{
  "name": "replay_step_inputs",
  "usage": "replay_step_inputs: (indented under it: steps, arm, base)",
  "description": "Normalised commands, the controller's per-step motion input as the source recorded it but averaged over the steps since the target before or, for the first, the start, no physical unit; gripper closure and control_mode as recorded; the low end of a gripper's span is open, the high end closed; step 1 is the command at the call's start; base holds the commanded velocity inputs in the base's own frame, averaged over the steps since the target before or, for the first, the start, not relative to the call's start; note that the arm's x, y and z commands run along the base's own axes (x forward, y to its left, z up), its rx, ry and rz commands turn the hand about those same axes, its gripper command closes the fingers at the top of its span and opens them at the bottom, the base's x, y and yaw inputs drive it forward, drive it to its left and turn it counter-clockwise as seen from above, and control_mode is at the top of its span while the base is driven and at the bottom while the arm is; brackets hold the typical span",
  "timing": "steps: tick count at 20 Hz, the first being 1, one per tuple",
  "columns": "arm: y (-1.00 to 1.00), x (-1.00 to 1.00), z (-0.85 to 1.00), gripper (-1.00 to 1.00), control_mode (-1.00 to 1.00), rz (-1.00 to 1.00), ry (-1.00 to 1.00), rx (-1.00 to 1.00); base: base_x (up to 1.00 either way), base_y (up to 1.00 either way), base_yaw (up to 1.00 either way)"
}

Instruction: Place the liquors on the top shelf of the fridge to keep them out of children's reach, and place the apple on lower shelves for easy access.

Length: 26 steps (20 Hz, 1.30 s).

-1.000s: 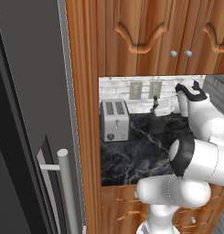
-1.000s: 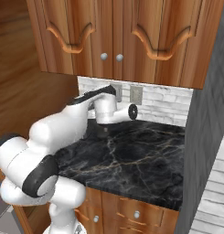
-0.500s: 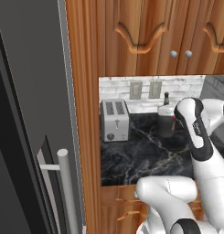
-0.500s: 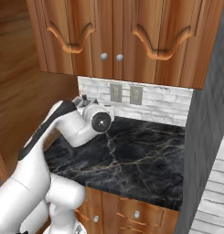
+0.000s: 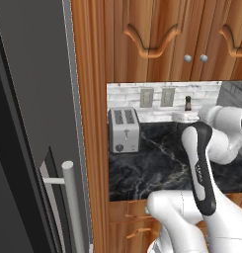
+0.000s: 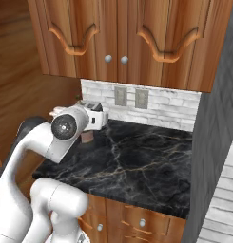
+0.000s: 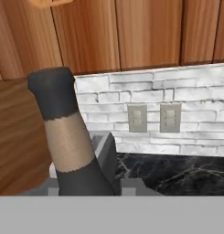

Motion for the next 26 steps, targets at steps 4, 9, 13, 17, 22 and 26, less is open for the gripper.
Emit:
replay_step_inputs:
  steps: [4, 9, 13, 17, 22, 26]
  arm:
    - [-0.02, -0.52, 0.51, 1.00, -1.00, -0.12, 0.16, -0.06]
    - [0.00, -0.45, 0.34, 1.00, -1.00, -0.10, 0.12, -0.09]
    - [0.00, -0.46, 0.11, 1.00, -1.00, -0.08, 0.11, -0.11]
    - [0.00, -0.22, 0.00, 1.00, 1.00, -0.02, 0.02, -0.02]
    - [0.00, 0.00, 0.00, 1.00, 1.00, 0.00, 0.00, 0.00]
    - [0.00, 0.00, 0.00, 1.00, 1.00, 0.00, 0.00, 0.00]
  base:
    - [0.00, 0.00, 0.00]
    - [0.00, 0.00, 0.00]
    - [0.00, 0.00, 0.00]
    - [-0.75, 0.00, -0.06]
    - [-1.00, 0.00, -0.05]
    - [-1.00, 0.04, 0.00]
